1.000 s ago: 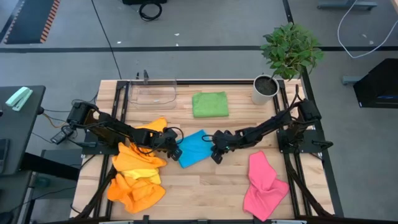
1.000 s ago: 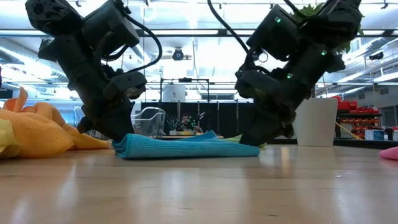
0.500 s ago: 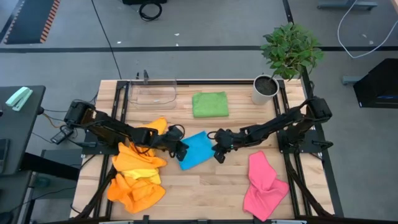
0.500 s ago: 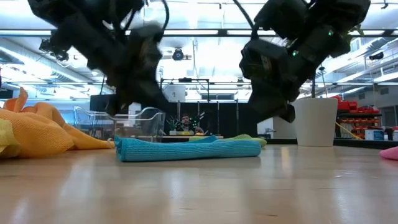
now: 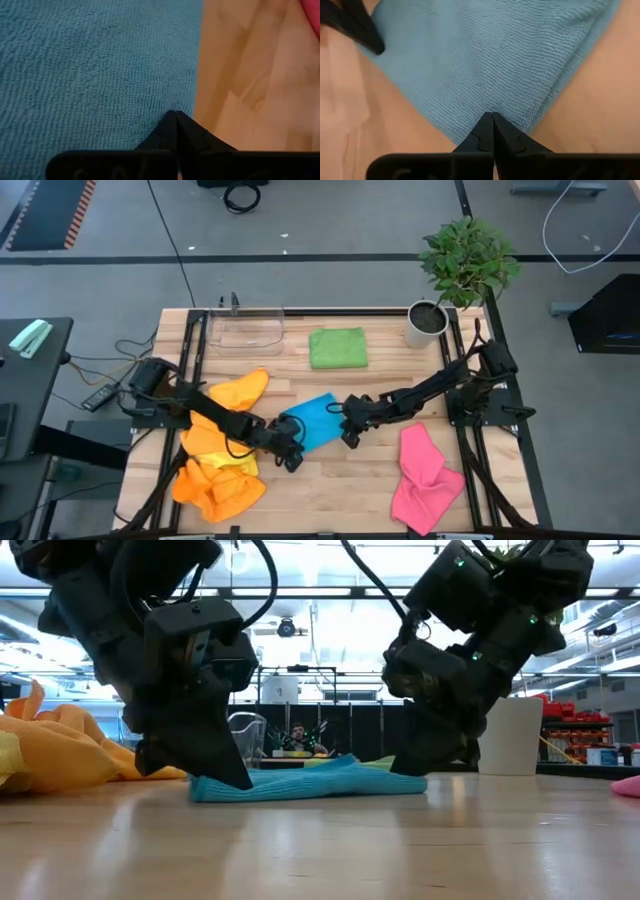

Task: Fold microfiber towels
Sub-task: Fold the blue towel

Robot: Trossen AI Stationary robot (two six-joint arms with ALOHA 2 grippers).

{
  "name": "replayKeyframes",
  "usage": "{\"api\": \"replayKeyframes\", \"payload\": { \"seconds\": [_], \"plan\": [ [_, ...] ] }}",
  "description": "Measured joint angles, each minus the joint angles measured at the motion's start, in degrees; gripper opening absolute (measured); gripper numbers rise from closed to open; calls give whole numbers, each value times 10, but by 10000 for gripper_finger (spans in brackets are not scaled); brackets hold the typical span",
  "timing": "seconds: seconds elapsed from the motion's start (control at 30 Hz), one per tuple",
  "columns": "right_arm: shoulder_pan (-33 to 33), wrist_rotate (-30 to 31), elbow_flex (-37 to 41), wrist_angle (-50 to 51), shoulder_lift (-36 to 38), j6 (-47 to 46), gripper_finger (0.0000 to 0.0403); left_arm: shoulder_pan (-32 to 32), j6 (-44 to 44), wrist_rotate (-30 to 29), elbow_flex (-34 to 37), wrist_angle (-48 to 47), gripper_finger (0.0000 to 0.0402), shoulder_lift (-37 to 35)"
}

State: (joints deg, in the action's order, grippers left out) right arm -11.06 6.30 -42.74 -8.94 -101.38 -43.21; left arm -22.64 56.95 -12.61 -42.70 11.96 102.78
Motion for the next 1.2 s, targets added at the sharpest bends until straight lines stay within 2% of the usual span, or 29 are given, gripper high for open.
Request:
{"api": "replayKeyframes", "payload": {
  "seconds": [0.17,0.3,0.43,0.57,0.7,0.8,1.0,1.2],
  "plan": [
    [-13,-39,2,4,42,-4,4,4,-90,6,4,-31,8,-67],
    [-29,-39,1,4,92,55,19,6,-186,17,3,-35,19,-137],
    [-61,-21,0,23,118,161,35,-8,-272,30,2,-28,29,-168],
    [-95,11,1,48,117,279,55,-32,-360,32,3,-34,47,-161],
    [-130,31,0,50,101,460,91,-49,-469,31,3,-31,87,-142],
    [-145,33,0,49,86,550,129,-50,-514,31,3,-33,130,-124],
    [-129,63,0,46,48,548,185,-49,-573,30,2,-34,214,-83],
    [-105,63,1,43,34,530,193,-49,-581,28,2,-43,252,-51]
  ]
}}
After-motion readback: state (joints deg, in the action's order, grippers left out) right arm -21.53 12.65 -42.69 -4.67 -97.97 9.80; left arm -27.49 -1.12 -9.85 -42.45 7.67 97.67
